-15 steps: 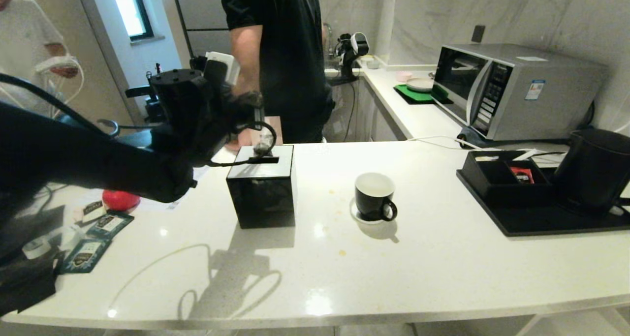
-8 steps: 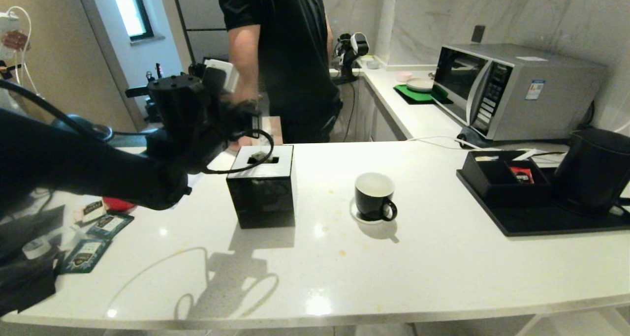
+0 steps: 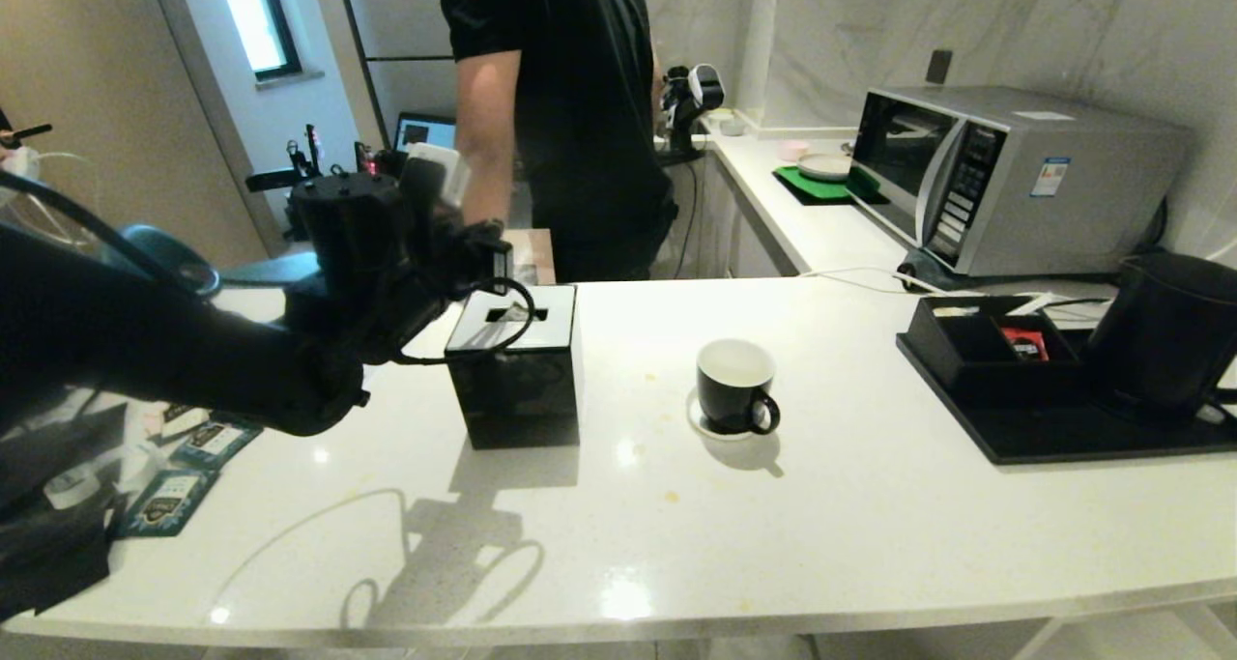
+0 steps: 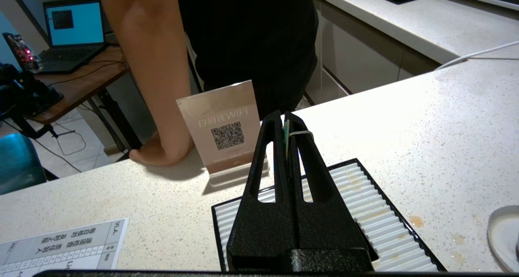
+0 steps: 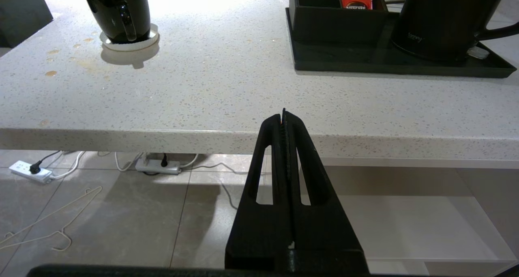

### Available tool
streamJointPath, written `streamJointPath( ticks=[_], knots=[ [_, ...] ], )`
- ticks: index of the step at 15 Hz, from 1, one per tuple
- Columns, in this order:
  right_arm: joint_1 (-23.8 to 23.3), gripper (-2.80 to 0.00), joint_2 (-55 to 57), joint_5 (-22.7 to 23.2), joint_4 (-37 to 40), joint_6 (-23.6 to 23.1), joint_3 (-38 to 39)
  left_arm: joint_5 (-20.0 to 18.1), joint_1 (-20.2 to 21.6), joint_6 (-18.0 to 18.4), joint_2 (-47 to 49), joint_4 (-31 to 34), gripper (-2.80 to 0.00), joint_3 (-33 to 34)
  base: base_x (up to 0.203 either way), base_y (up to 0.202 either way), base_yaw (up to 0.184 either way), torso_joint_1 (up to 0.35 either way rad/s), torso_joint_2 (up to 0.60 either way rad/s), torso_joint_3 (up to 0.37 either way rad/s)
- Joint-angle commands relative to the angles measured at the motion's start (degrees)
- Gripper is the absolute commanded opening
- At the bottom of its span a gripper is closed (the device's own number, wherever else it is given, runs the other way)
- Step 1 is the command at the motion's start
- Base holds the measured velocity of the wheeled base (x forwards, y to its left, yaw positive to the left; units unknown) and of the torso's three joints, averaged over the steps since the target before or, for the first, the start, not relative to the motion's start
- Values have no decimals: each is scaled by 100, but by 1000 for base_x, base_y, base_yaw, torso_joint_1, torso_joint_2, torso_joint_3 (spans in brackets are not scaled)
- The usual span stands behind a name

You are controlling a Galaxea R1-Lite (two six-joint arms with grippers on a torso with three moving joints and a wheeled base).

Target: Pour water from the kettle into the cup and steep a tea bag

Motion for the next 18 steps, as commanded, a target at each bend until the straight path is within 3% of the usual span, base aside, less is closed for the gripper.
streamJointPath(
  ticks=[1, 18],
  knots=[
    [2, -280, 9, 2, 0, -3, 0, 6, 3, 3, 43, -33, -280, 39, 0, 0, 0, 0, 0, 0],
    [2, -280, 9, 2, 0, -3, 0, 14, -6, 32, 342, -33, -280, 216, 0, 0, 0, 0, 0, 0]
  ],
)
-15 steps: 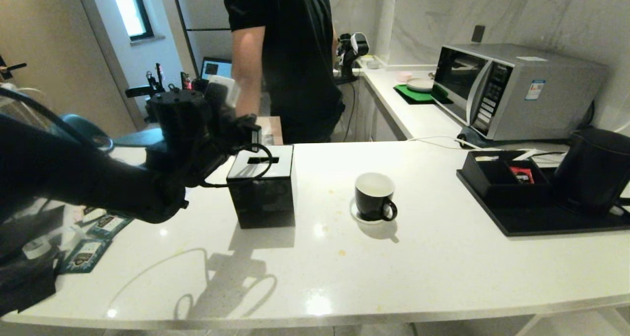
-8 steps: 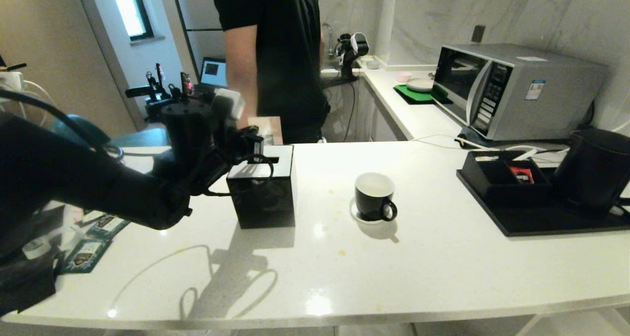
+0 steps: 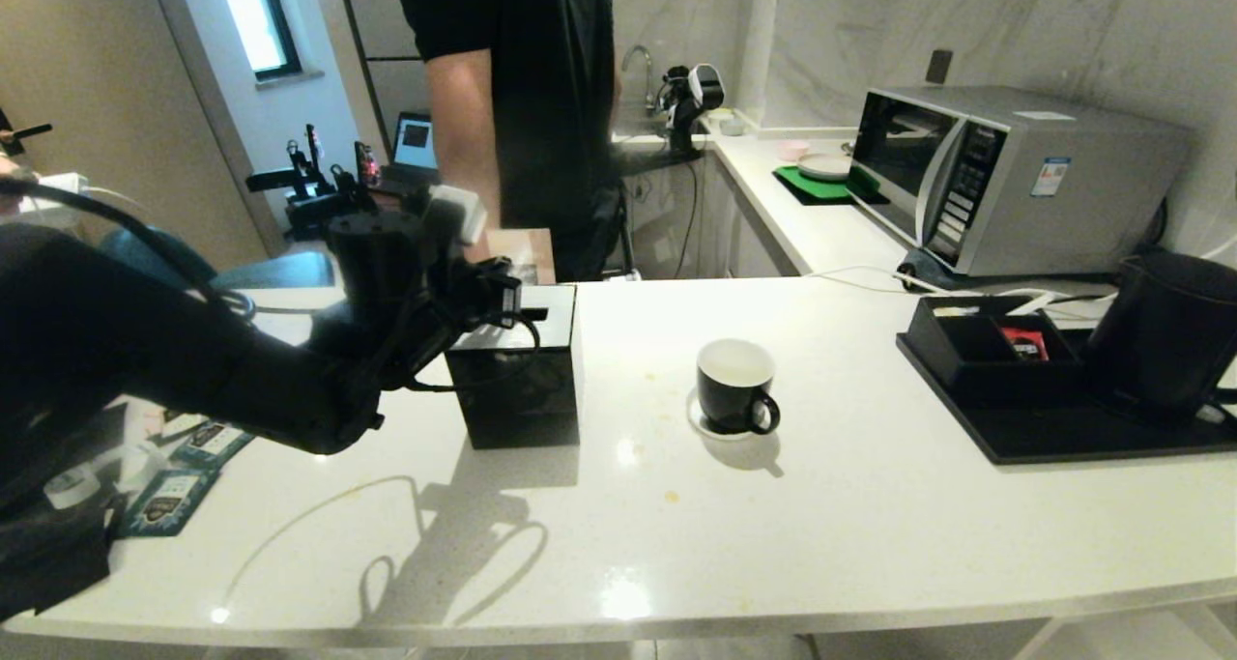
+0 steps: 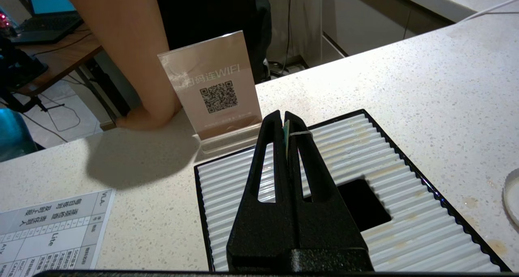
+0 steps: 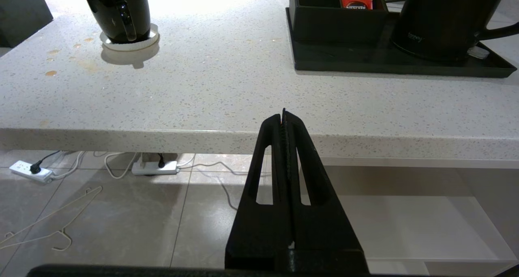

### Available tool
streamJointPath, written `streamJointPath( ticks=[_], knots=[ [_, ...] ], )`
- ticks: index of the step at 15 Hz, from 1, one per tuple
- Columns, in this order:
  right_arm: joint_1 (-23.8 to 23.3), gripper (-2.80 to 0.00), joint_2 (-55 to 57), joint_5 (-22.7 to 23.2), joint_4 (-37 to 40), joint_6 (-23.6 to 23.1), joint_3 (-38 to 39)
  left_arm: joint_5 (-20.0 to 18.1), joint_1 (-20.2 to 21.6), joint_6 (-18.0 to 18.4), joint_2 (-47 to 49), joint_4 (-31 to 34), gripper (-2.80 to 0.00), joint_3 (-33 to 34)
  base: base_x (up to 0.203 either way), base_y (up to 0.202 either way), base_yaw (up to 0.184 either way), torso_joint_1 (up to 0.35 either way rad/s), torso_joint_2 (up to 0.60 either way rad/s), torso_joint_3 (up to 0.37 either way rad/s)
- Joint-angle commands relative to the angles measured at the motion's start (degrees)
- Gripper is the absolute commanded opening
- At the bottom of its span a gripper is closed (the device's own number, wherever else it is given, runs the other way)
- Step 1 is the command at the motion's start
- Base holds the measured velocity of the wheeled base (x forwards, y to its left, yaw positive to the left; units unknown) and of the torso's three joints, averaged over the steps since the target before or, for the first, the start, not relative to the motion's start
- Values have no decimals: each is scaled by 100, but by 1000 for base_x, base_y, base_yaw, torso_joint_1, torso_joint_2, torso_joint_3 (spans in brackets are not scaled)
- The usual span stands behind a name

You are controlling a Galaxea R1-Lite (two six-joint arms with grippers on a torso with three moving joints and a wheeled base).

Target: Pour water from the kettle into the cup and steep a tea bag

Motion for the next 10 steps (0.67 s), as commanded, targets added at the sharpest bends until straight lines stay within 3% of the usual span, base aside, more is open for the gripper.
streamJointPath(
  ticks=[1, 10],
  knots=[
    [0, -280, 9, 2, 2, -6, 0, 2, -7, 12, 37, -38, -280, -2, 0, 0, 0, 0, 0, 0],
    [0, -280, 5, 2, 2, -6, 0, -6, -15, 12, 72, -38, -280, -2, 0, 0, 0, 0, 0, 0]
  ],
)
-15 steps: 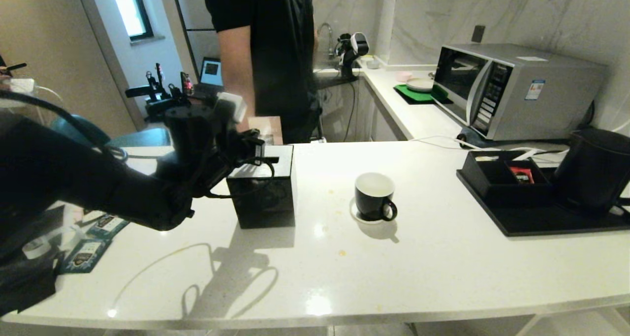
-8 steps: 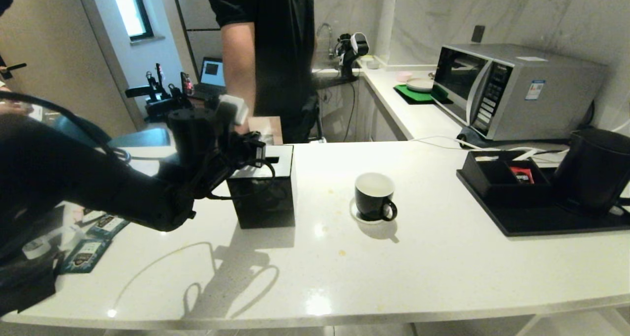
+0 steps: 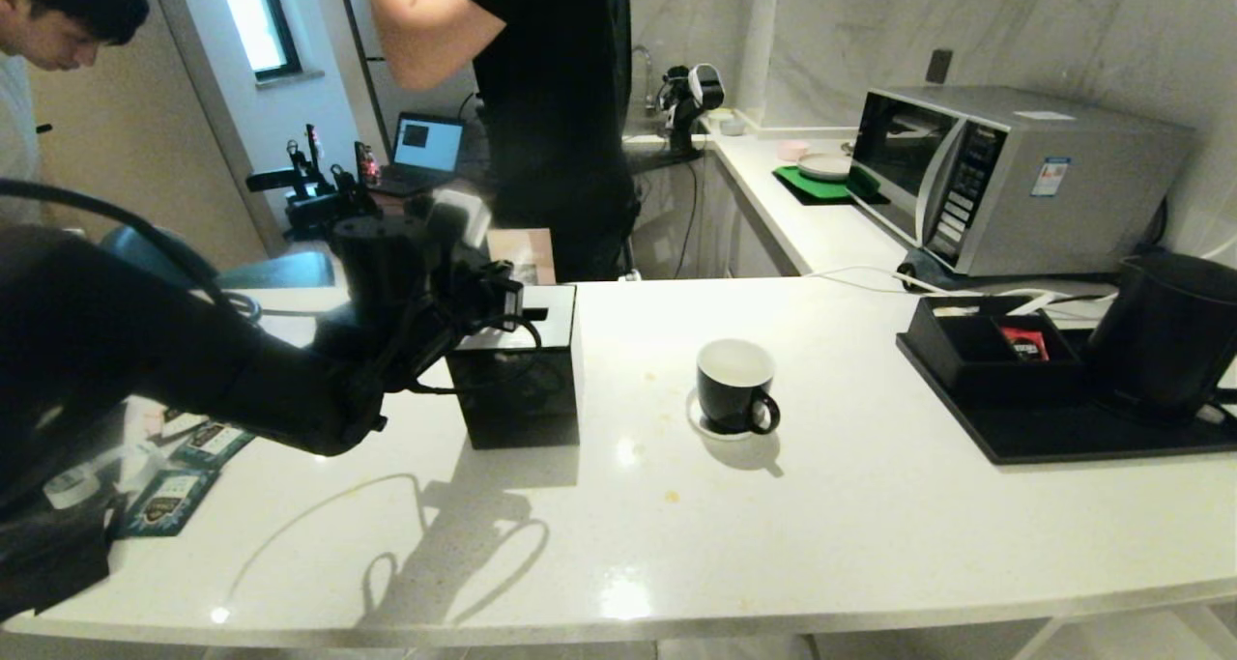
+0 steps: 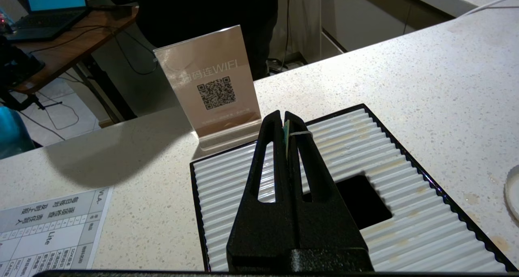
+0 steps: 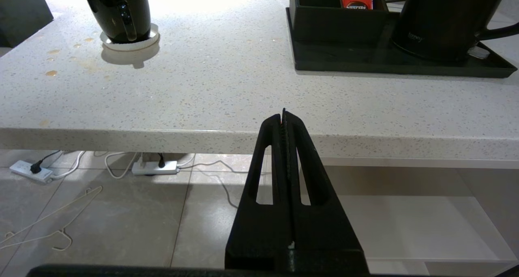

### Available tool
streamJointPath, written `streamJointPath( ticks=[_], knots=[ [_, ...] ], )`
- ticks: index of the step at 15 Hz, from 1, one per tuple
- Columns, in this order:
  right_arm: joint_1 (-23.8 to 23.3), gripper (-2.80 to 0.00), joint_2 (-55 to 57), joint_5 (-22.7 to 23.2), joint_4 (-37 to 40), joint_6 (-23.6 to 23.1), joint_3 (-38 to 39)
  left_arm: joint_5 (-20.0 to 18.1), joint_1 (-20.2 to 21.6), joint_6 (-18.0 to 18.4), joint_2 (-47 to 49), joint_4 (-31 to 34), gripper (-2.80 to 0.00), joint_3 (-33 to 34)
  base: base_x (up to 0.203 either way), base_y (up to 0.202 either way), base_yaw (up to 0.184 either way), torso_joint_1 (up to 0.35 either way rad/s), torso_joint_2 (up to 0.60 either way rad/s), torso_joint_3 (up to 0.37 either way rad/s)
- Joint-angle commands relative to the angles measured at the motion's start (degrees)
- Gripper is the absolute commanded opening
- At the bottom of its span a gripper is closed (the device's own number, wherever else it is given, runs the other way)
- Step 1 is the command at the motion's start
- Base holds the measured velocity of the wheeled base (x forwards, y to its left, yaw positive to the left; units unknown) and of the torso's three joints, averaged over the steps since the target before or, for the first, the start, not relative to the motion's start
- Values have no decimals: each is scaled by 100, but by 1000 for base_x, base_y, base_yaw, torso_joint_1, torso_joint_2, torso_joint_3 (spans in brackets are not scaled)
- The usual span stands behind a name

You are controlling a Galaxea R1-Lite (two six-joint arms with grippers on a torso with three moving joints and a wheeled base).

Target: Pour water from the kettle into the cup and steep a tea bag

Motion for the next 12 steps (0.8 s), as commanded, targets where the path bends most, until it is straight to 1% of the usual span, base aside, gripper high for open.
streamJointPath(
  ticks=[1, 2, 3, 7, 10, 12],
  knots=[
    [-2, -280, 6, 2, 0, -4, 0, 7, -5, 4, 17, -30, -280, -2, 0, 0, 0, 0, 0, 0],
    [0, -280, 9, 2, 0, -4, 0, 7, -5, 4, 17, -30, -280, -2, 0, 0, 0, 0, 0, 0],
    [0, -280, 9, 2, 0, -4, 0, 7, -5, 4, 17, -30, 0, -2, 0, 0, 0, 0, 0, 0],
    [0, -280, 9, 2, 0, -4, 0, -2, -5, -5, 17, -39, 0, -11, 0, 0, 0, 0, 0, 0],
    [-3, -280, 9, 2, 0, -4, 0, -2, -5, -23, 55, -355, 0, -7, 0, 0, 0, 0, 0, 0],
    [-1, -280, 9, 2, 0, -4, 0, -2, -5, -30, 61, -441, 0, -2, 0, 0, 0, 0, 0, 0]
  ],
)
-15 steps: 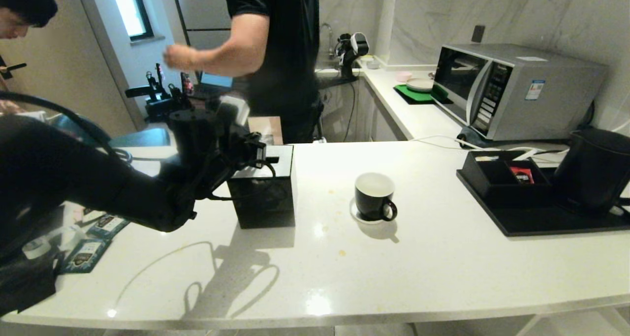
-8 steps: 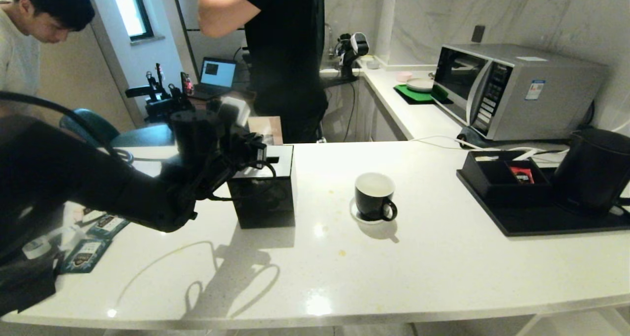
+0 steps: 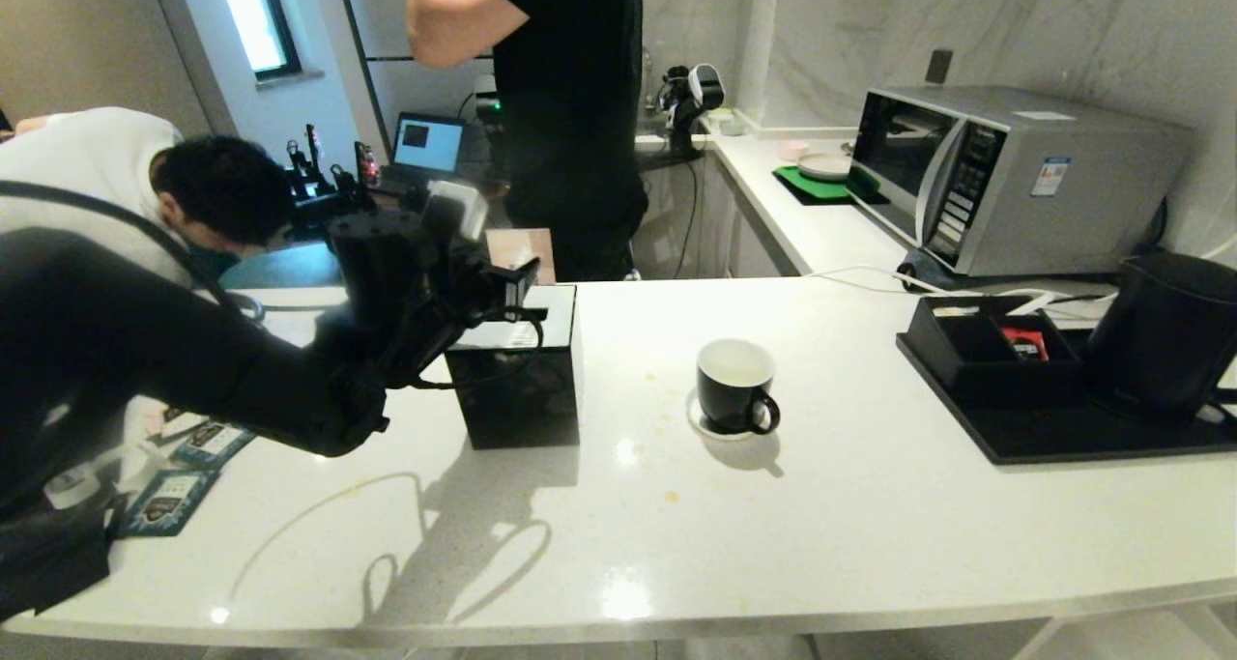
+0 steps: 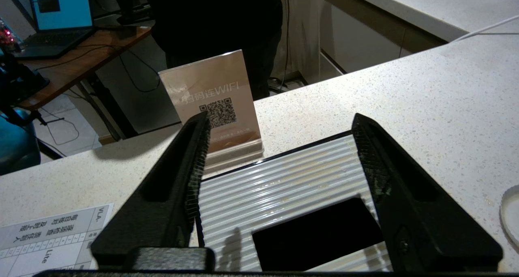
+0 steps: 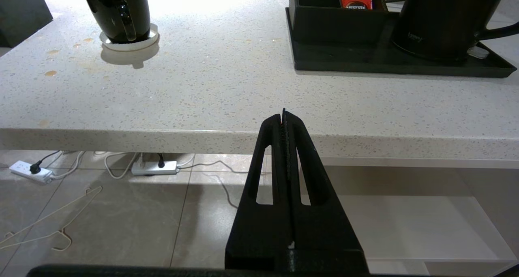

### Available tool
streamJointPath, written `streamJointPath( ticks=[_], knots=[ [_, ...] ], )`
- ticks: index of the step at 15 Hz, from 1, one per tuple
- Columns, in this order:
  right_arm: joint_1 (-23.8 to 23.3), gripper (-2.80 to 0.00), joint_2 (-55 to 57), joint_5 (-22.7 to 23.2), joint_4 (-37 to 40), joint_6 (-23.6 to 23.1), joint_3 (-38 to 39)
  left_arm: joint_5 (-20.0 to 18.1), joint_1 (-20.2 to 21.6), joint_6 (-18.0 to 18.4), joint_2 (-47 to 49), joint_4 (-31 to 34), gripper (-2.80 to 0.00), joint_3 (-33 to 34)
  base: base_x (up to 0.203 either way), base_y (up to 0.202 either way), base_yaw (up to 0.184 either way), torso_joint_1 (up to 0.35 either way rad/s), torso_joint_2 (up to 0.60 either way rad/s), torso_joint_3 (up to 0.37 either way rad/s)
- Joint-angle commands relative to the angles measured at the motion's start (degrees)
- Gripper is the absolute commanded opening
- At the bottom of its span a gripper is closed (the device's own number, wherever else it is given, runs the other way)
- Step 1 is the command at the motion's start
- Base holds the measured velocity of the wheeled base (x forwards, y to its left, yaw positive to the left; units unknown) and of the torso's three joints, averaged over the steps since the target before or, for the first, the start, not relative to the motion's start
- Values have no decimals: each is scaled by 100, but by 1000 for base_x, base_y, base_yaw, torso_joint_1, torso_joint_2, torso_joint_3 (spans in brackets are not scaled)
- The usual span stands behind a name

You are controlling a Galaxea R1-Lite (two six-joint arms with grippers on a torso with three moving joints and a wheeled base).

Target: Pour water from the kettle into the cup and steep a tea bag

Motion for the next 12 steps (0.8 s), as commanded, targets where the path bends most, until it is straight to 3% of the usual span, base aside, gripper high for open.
streamJointPath(
  ticks=[1, 12],
  knots=[
    [5, -280, 9, 2, 0, -6, 0, 7, -1, -3, 22, -49, 0, 4, 0, 0, 0, 0, 0, 0],
    [5, -280, 9, 2, 0, -6, 0, 17, 15, 6, -281, -242, 0, 4, 0, 0, 0, 0, 0, 0]
  ],
)
